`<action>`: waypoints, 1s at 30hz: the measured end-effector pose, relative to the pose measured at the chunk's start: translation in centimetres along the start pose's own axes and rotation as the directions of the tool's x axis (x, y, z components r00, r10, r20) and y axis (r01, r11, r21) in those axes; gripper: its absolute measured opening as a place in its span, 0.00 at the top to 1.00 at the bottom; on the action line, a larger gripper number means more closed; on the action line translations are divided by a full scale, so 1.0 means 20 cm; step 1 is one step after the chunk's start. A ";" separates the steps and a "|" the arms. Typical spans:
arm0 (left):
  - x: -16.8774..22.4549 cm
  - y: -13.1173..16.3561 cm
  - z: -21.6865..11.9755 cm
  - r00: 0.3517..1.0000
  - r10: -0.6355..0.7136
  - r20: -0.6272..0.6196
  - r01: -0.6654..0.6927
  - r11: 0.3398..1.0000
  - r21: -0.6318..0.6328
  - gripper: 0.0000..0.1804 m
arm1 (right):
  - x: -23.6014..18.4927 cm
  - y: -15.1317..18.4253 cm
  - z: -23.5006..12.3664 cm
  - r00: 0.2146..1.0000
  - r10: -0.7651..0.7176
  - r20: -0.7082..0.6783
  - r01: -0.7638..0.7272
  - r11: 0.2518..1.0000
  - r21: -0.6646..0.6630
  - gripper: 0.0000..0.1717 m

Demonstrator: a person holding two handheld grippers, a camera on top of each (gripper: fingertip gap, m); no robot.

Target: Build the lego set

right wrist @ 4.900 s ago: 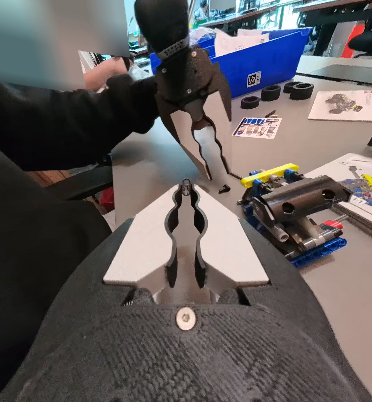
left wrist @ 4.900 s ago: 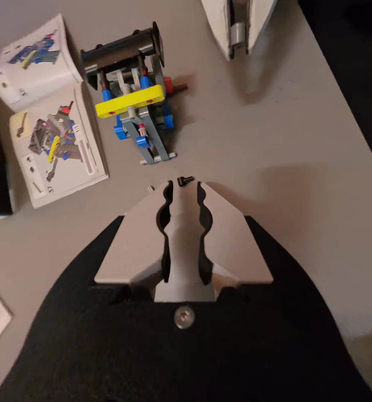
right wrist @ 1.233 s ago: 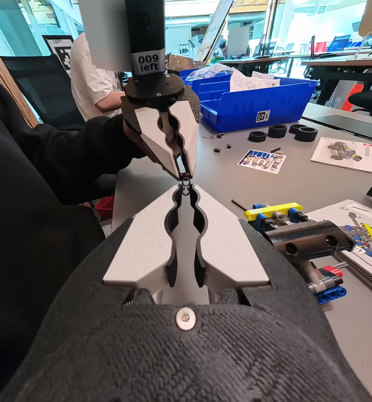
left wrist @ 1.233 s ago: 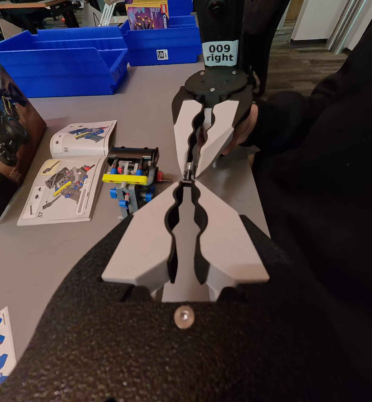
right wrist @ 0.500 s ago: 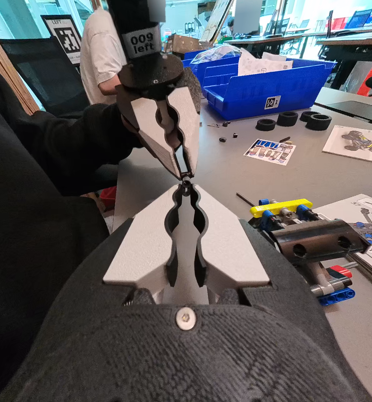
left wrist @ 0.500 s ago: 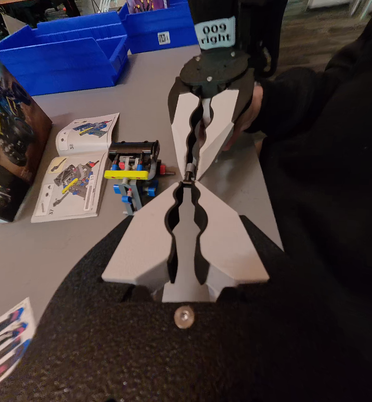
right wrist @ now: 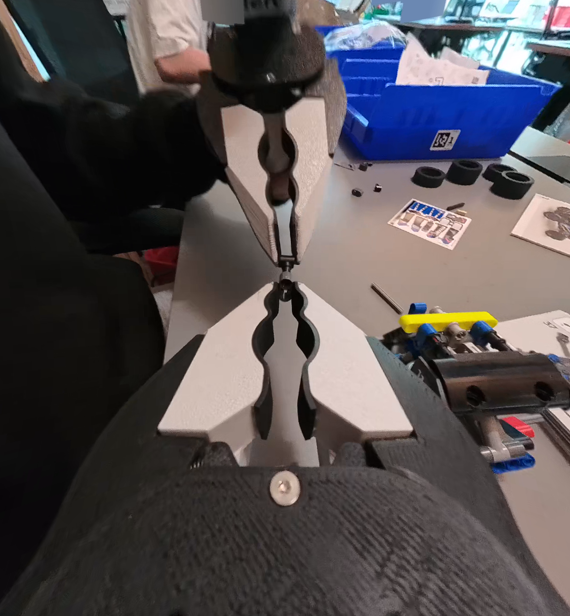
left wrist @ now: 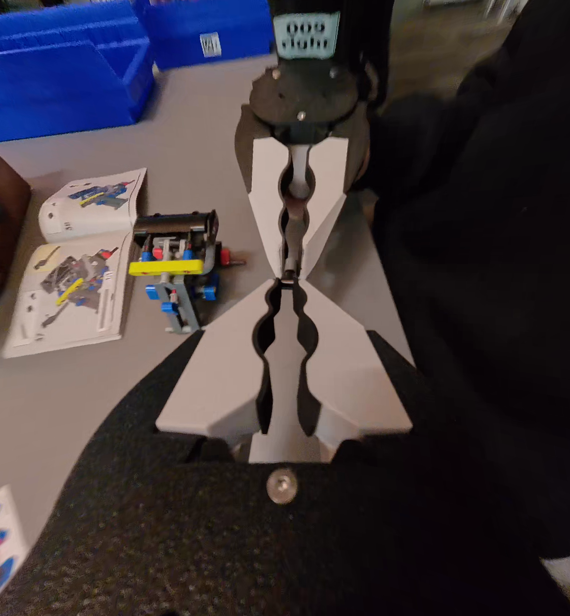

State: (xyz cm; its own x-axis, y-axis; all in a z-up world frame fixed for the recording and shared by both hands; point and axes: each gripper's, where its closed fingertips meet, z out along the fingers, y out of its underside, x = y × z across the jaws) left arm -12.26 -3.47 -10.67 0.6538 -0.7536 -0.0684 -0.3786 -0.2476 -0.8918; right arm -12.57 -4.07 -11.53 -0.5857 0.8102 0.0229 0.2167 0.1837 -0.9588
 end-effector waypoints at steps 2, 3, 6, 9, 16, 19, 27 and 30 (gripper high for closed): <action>0.01 -0.03 0.00 0.998 -0.052 -0.023 0.054 0.995 0.083 0.98 | -0.01 -0.03 -0.02 1.000 0.013 0.028 -0.014 0.999 0.043 0.97; 0.01 -0.04 0.00 0.998 -0.059 -0.023 0.062 0.992 0.109 0.98 | -0.01 -0.03 -0.03 0.999 0.017 0.040 -0.019 0.998 0.056 0.97; 0.00 -0.07 0.00 0.997 -0.076 -0.005 0.076 0.981 0.180 0.98 | -0.01 -0.07 -0.05 0.997 0.046 0.063 -0.053 0.992 0.115 0.97; 0.00 -0.07 0.01 0.996 -0.053 0.065 0.040 0.984 0.174 0.98 | 0.00 -0.08 -0.06 0.995 0.073 0.068 -0.081 0.989 0.123 0.97; 0.00 -0.02 0.01 0.938 0.301 0.172 -0.257 0.937 -0.236 0.98 | -0.01 -0.02 0.00 0.999 0.031 0.033 -0.032 0.999 0.019 0.97; 0.00 0.04 0.00 0.879 0.460 0.123 -0.364 0.817 -0.448 0.98 | -0.01 0.04 0.05 1.000 0.002 0.010 -0.002 0.998 -0.067 0.97; 0.02 0.25 0.07 0.882 0.472 -0.013 -0.382 0.697 -0.607 0.98 | -0.03 0.27 0.13 1.000 0.015 0.002 -0.013 0.925 -0.380 0.97; 0.02 0.25 0.09 0.892 0.451 0.002 -0.366 0.727 -0.581 0.98 | -0.02 0.29 0.13 1.000 -0.015 -0.019 0.006 0.917 -0.399 0.97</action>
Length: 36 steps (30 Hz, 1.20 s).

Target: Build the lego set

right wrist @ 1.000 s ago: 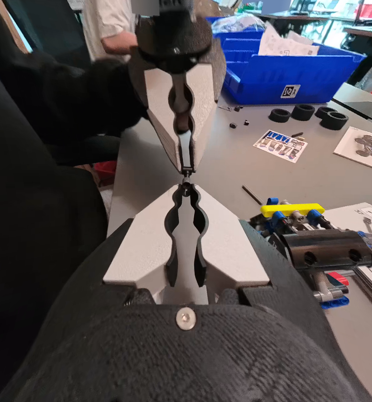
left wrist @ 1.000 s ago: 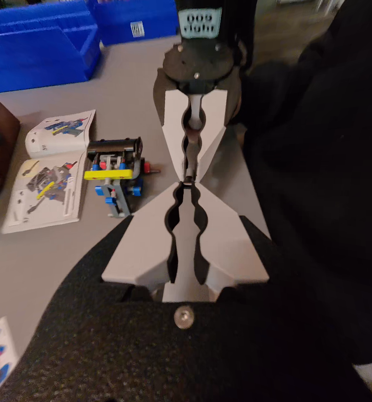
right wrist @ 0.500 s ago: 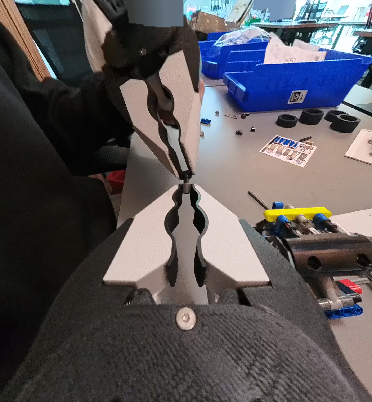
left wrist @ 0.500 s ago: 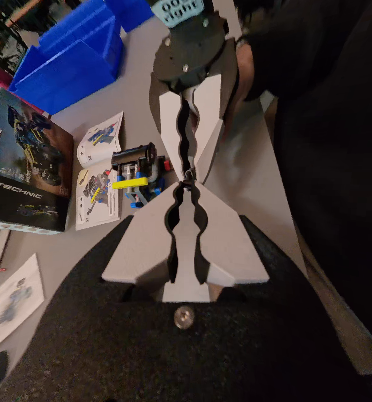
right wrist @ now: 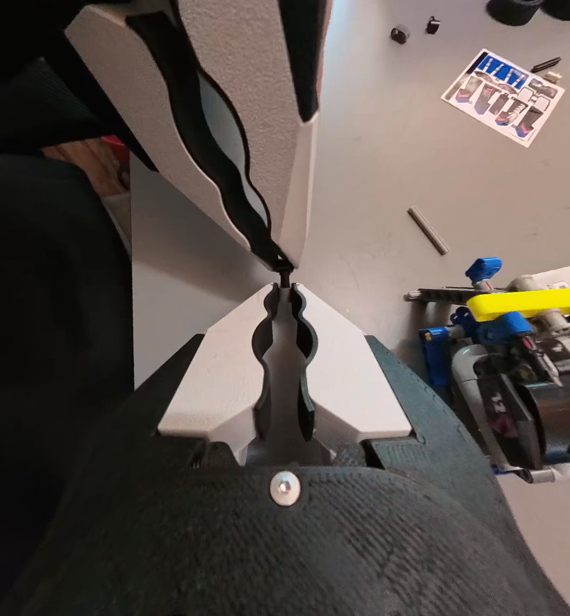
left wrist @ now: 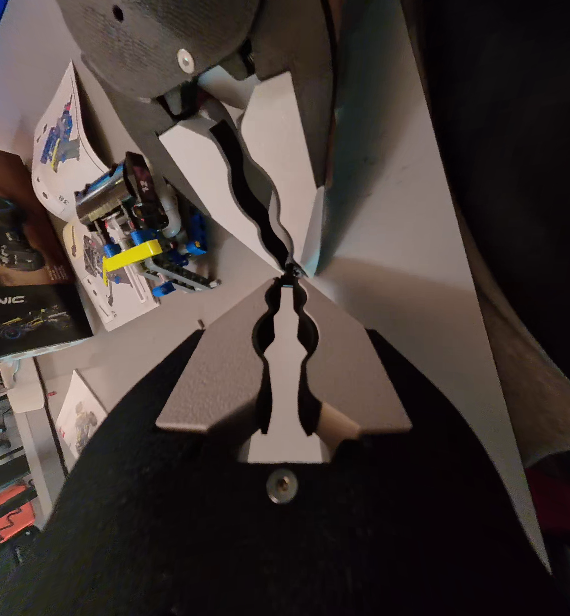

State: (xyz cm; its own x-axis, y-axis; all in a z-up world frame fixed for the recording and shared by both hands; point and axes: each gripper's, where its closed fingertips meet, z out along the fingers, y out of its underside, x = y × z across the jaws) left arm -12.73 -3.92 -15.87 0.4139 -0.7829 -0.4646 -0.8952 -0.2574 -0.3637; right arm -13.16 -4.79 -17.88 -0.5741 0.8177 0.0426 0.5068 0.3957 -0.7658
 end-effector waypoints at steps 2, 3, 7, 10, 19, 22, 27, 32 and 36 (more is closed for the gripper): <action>0.00 -0.01 0.02 1.000 0.015 -0.001 -0.015 1.000 -0.003 0.98 | 0.00 0.01 0.00 1.000 -0.028 -0.011 0.027 0.999 -0.016 0.96; 0.01 -0.01 0.03 1.000 0.030 -0.007 -0.030 0.999 -0.022 0.98 | 0.01 0.02 0.00 0.999 -0.034 -0.027 0.033 0.999 -0.014 0.93; 0.01 0.00 0.05 0.995 0.098 -0.012 -0.099 0.992 -0.084 0.98 | 0.01 0.04 -0.04 0.997 -0.065 -0.048 0.065 0.998 -0.010 0.90; 0.00 -0.01 0.03 0.996 0.079 -0.047 -0.083 0.994 -0.077 0.98 | 0.01 0.06 -0.07 0.995 -0.073 -0.074 0.072 0.997 -0.010 0.90; -0.02 -0.02 0.05 0.891 -0.363 -0.273 0.314 0.926 -0.207 0.98 | 0.03 0.10 -0.11 0.996 -0.066 -0.059 0.065 0.998 -0.011 0.90; -0.02 -0.01 0.06 0.864 -0.404 -0.299 0.311 0.897 -0.313 0.98 | 0.06 0.16 -0.17 0.996 -0.025 -0.086 0.024 1.000 -0.015 0.90; 0.03 -0.01 0.06 0.826 -0.461 -0.325 0.285 0.838 -0.464 0.98 | 0.12 0.28 -0.32 0.973 0.063 -0.221 -0.070 0.997 -0.022 0.91; 0.02 -0.01 0.05 0.822 -0.485 -0.300 0.249 0.778 -0.577 0.98 | 0.21 0.38 -0.44 0.929 0.118 -0.352 -0.135 0.991 -0.024 0.90; 0.03 -0.02 0.06 0.811 -0.509 -0.287 0.229 0.730 -0.644 0.98 | 0.28 0.42 -0.49 0.907 0.135 -0.399 -0.157 0.987 -0.023 0.89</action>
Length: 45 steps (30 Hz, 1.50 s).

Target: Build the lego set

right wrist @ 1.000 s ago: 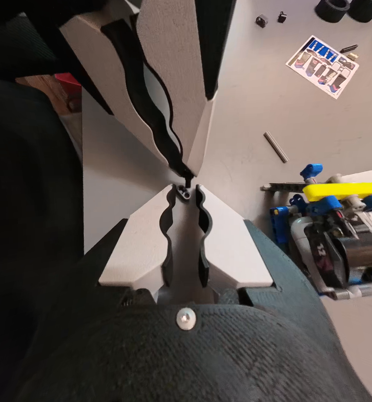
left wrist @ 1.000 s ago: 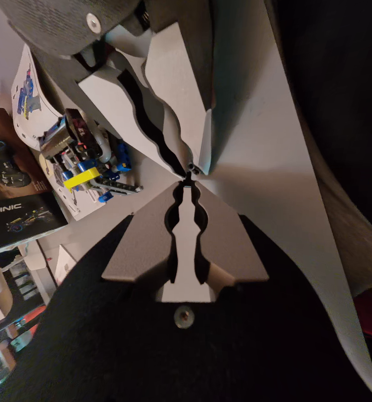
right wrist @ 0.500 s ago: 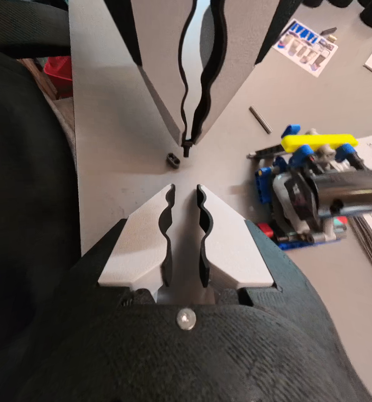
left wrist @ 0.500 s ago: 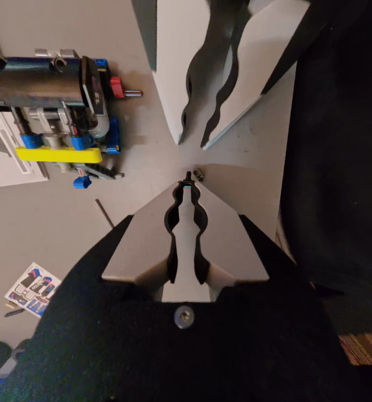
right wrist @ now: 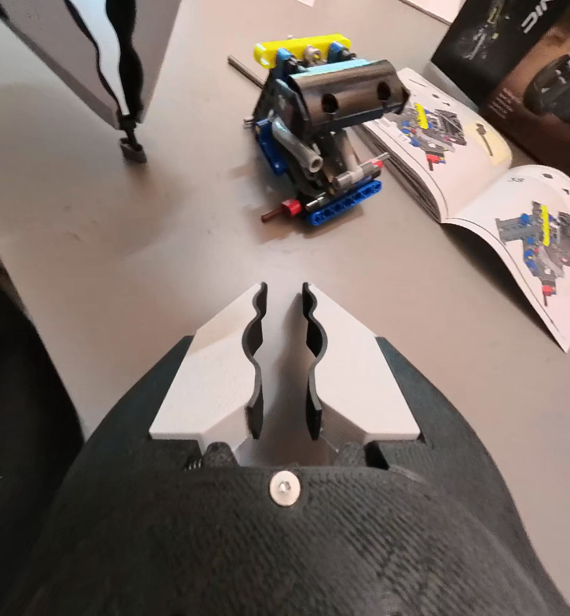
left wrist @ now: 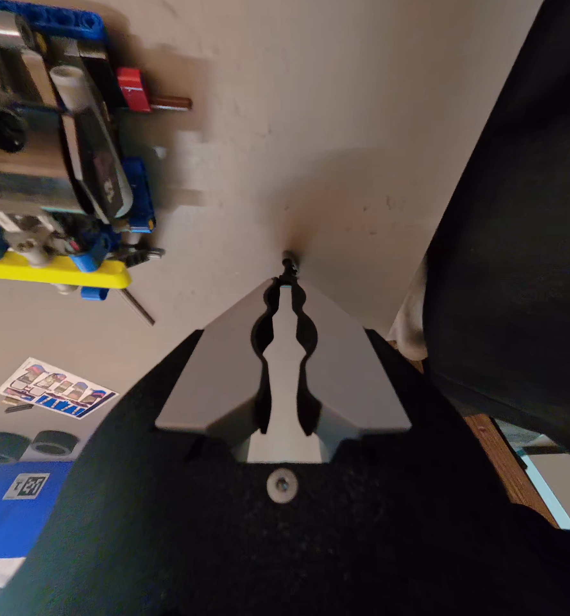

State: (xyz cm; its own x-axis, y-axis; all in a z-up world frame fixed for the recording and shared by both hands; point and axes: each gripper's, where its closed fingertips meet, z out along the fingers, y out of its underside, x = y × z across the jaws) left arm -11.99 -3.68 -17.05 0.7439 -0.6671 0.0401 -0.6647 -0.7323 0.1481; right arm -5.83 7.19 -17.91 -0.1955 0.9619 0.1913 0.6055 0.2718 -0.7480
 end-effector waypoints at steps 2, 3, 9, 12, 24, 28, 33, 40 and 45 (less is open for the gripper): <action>0.00 0.01 0.00 1.000 -0.013 0.000 0.013 0.999 -0.040 0.98 | 0.03 0.00 0.01 1.000 0.000 -0.015 0.000 1.000 -0.002 0.89; 0.00 0.00 0.00 1.000 -0.017 0.009 0.017 0.999 -0.050 0.98 | 0.04 0.00 0.01 1.000 0.000 -0.020 0.000 1.000 -0.003 0.89; 0.01 -0.02 -0.01 0.999 -0.043 0.002 0.043 0.995 -0.091 0.98 | 0.05 0.00 0.02 1.000 0.030 0.009 -0.030 1.000 -0.005 0.90; -0.01 -0.03 -0.03 0.999 -0.045 0.012 0.046 0.995 -0.093 0.98 | 0.05 0.00 0.02 0.999 0.044 0.023 -0.044 0.999 -0.007 0.90; -0.01 -0.01 -0.01 1.000 -0.016 0.019 0.019 0.988 -0.154 0.98 | 0.04 0.00 0.02 0.998 0.052 0.036 -0.052 0.999 -0.009 0.91; 0.00 -0.01 0.00 1.000 0.004 0.020 0.000 0.987 -0.161 0.98 | 0.04 0.00 0.02 0.998 0.048 0.037 -0.048 0.999 -0.009 0.92; 0.00 -0.02 0.00 0.999 0.021 0.028 -0.016 0.988 -0.156 0.98 | 0.04 0.00 0.02 0.998 0.046 0.039 -0.045 0.999 -0.009 0.92; 0.01 -0.03 0.00 0.999 0.044 0.028 -0.038 0.985 -0.166 0.98 | 0.04 0.00 0.02 0.998 0.045 0.041 -0.045 0.999 -0.009 0.92; 0.00 -0.03 0.00 0.997 0.066 0.050 -0.057 0.985 -0.165 0.98 | 0.04 0.00 0.02 0.998 0.045 0.042 -0.044 0.999 -0.009 0.93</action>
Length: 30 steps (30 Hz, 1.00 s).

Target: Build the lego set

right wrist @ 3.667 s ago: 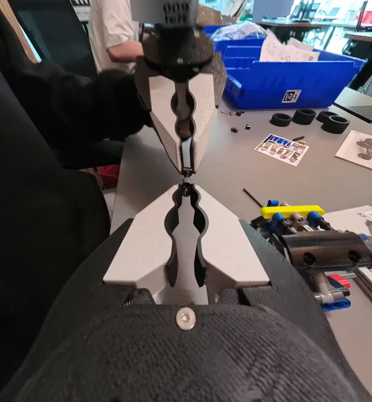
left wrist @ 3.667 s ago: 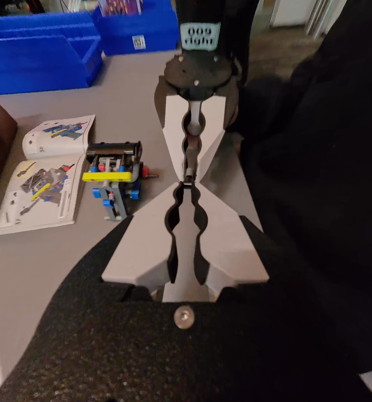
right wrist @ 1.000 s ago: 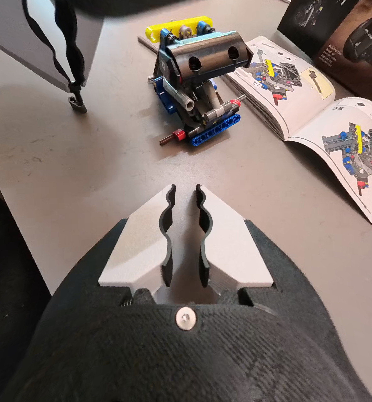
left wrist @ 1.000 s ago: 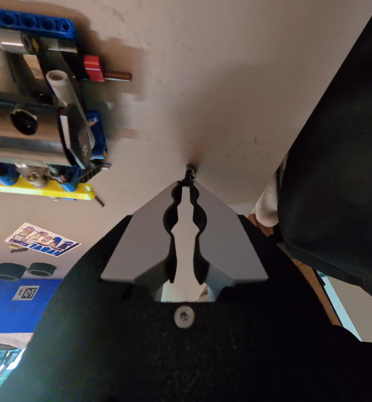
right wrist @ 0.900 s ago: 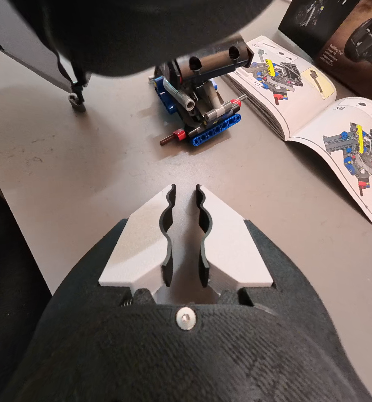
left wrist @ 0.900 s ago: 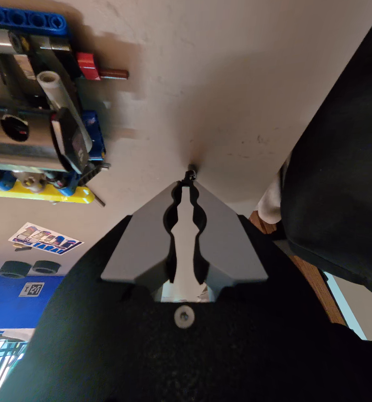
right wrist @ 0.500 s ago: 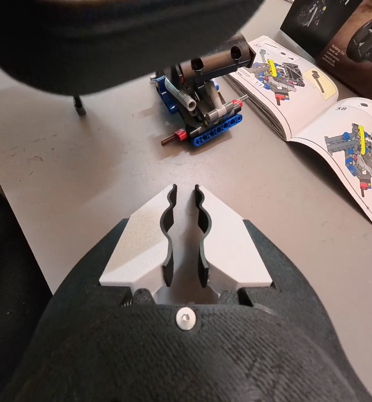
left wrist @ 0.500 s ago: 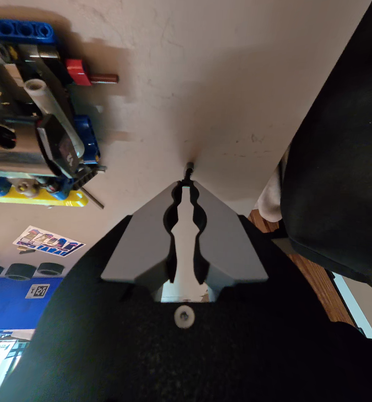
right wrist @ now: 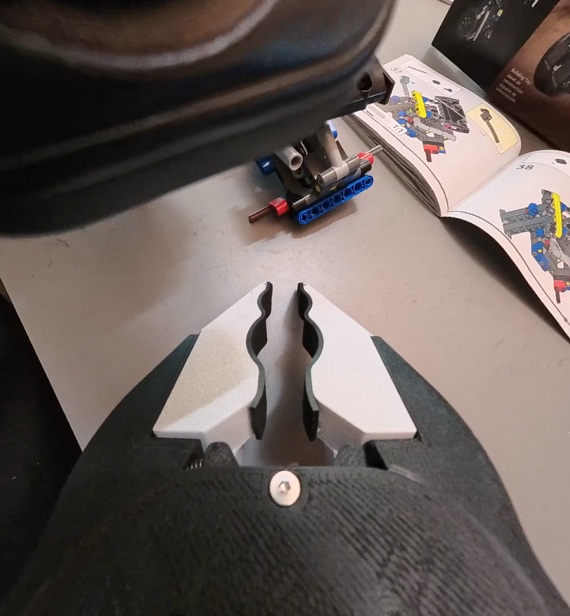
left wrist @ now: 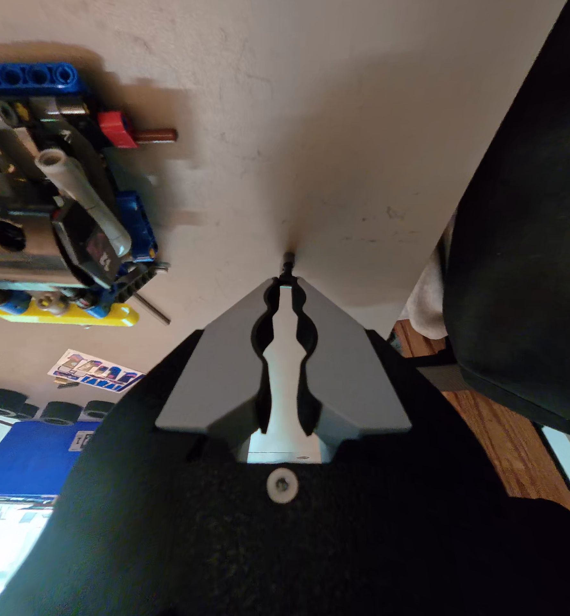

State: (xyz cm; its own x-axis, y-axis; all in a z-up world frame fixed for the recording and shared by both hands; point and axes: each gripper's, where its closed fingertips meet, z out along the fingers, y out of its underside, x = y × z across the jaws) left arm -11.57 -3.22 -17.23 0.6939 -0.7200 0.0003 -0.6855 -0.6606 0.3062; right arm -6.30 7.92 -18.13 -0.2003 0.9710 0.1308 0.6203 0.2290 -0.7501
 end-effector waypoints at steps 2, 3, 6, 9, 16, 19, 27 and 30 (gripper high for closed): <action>0.00 0.00 0.00 0.999 0.035 0.041 -0.035 0.999 -0.013 0.98 | 0.00 0.00 0.00 1.000 -0.001 0.000 0.001 1.000 0.000 0.93; 0.00 0.00 0.00 0.996 0.060 0.065 -0.059 0.998 -0.022 0.98 | 0.00 0.00 0.00 1.000 -0.001 0.000 0.001 1.000 0.000 0.93; -0.01 0.00 0.00 0.986 0.123 0.114 -0.119 0.992 -0.042 0.98 | 0.00 0.00 0.00 1.000 -0.001 0.000 0.001 1.000 0.000 0.93; -0.01 -0.01 0.00 0.974 0.182 0.134 -0.174 0.982 -0.067 0.98 | 0.00 0.00 0.00 1.000 -0.005 -0.001 0.005 1.000 0.000 0.93; -0.01 -0.01 -0.01 0.903 0.348 0.254 -0.298 0.930 -0.216 0.98 | 0.00 0.00 0.00 1.000 0.000 0.003 0.000 1.000 0.000 0.93; -0.01 -0.01 0.00 0.873 0.395 0.287 -0.338 0.913 -0.229 0.98 | 0.00 0.00 0.00 1.000 -0.003 0.003 0.003 1.000 0.000 0.93; -0.02 0.00 0.03 0.824 0.463 0.325 -0.400 0.883 -0.244 0.99 | -0.01 0.00 0.00 1.000 -0.010 0.001 0.010 1.000 0.000 0.94; -0.02 -0.01 0.03 0.829 0.448 0.335 -0.397 0.893 -0.211 0.98 | -0.01 0.00 0.00 1.000 -0.011 0.000 0.011 1.000 0.000 0.94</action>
State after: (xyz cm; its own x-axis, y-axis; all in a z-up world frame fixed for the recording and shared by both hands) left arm -11.78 -2.85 -17.80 0.1939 -0.9640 -0.1819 -0.8414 -0.2588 0.4744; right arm -6.22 7.82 -18.13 -0.2073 0.9684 0.1385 0.6184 0.2394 -0.7485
